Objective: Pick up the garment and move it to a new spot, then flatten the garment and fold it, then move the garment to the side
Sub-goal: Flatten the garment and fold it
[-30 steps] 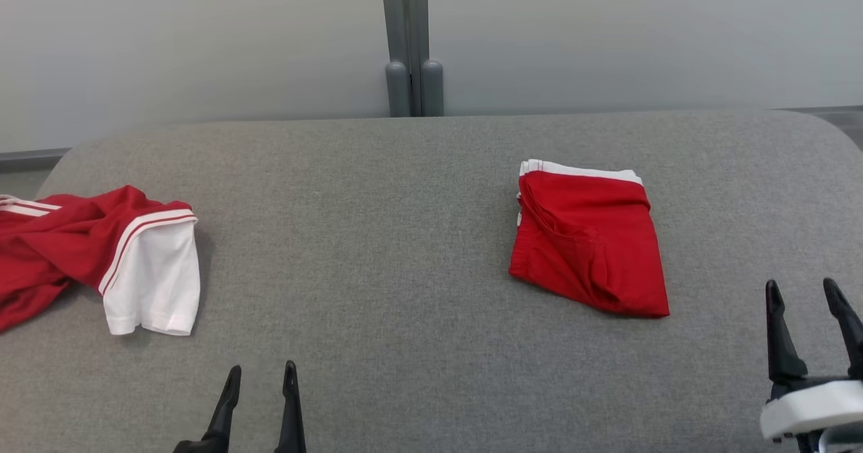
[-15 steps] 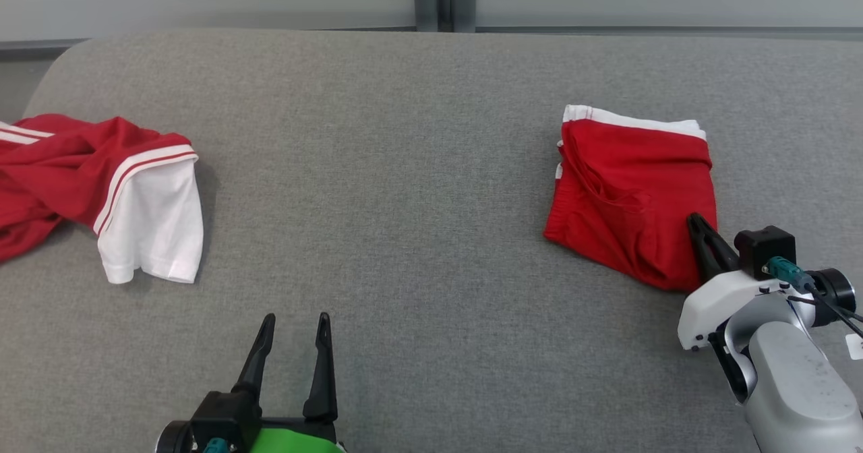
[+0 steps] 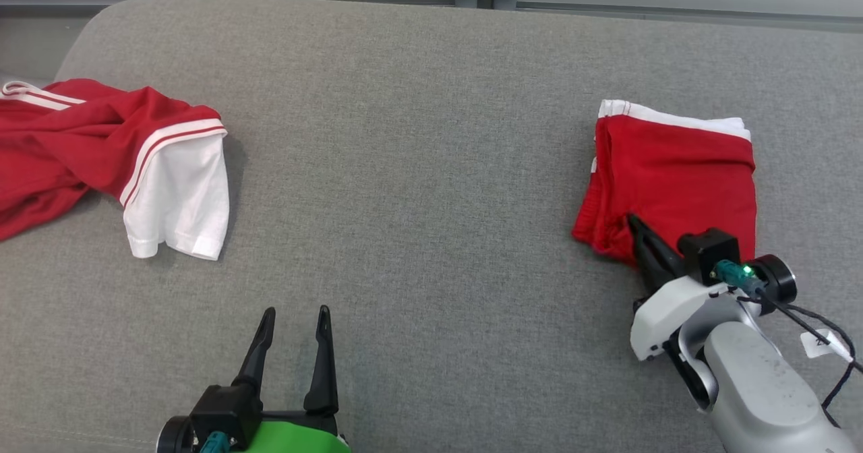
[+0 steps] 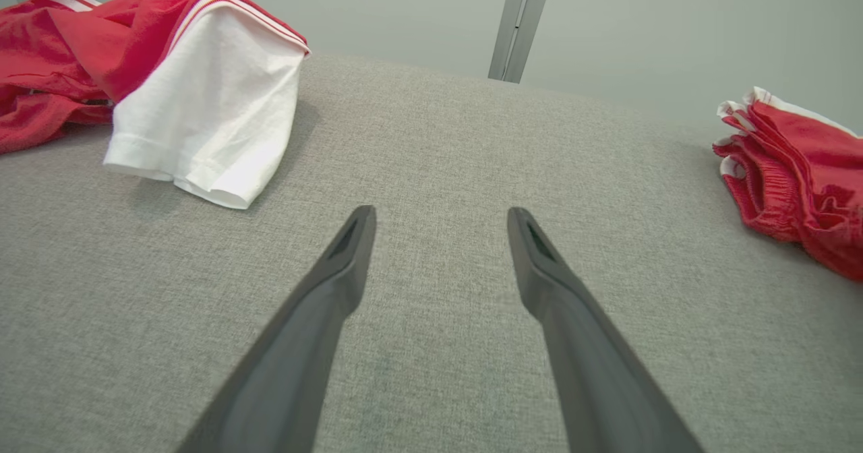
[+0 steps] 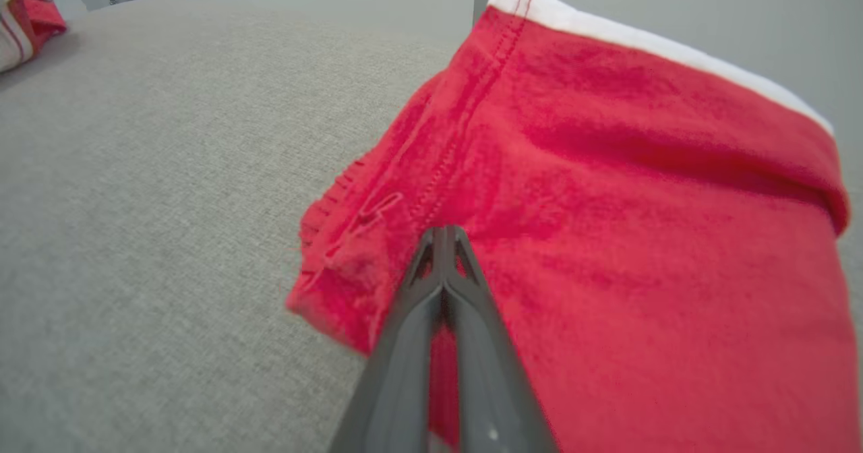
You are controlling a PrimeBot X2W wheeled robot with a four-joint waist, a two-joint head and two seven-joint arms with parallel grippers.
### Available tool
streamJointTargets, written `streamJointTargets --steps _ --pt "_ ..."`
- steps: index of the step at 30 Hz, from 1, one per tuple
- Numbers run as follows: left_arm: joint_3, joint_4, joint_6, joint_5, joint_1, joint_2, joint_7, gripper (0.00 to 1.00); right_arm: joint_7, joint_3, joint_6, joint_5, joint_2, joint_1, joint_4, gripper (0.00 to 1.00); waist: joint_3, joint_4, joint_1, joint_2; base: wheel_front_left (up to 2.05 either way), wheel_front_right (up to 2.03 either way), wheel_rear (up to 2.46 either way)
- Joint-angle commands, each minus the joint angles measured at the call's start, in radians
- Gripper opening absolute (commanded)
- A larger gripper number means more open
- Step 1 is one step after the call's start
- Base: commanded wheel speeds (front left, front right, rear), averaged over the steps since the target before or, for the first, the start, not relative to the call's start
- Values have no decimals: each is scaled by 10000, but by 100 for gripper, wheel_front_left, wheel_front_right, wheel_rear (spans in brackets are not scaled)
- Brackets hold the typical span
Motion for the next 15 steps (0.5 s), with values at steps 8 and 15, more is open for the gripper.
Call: streamJointTargets --steps 8,15 --pt "149 97 49 -24 223 27 -2 100 -28 1591 -11 943 -145 627 -553 0 -679 -365 0 0 0 0 0" --pt "607 78 -47 140 725 27 -2 100 -27 -204 -11 822 -257 2045 -2595 86 -1558 -739 0 0 0 0 0"
